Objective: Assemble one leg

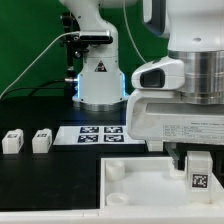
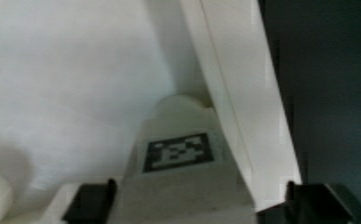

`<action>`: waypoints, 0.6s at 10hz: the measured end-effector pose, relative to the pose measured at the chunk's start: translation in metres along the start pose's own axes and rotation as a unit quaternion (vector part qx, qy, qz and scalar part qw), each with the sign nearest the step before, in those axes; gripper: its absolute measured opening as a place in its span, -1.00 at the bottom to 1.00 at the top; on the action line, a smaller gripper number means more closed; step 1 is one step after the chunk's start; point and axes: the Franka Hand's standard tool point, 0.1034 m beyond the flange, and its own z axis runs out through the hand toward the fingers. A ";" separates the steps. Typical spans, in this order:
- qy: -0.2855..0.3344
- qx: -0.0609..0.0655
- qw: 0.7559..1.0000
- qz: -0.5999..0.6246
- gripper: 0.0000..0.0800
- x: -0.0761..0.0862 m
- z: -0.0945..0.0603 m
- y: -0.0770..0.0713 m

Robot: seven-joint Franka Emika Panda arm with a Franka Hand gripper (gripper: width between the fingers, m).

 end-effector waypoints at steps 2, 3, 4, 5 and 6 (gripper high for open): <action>-0.001 0.001 0.996 0.089 -0.26 0.000 0.000 0.000; -0.001 0.000 0.990 0.144 -0.26 0.000 0.000 0.000; -0.002 0.000 0.981 0.194 -0.26 0.002 -0.001 0.000; -0.005 0.007 0.957 0.290 -0.26 0.002 0.000 0.001; -0.008 0.010 0.927 0.376 -0.26 0.003 0.001 0.001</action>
Offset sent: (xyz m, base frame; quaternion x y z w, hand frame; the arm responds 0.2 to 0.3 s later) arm 0.0153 -0.0098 0.0073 -0.0401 0.0159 0.2497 0.9674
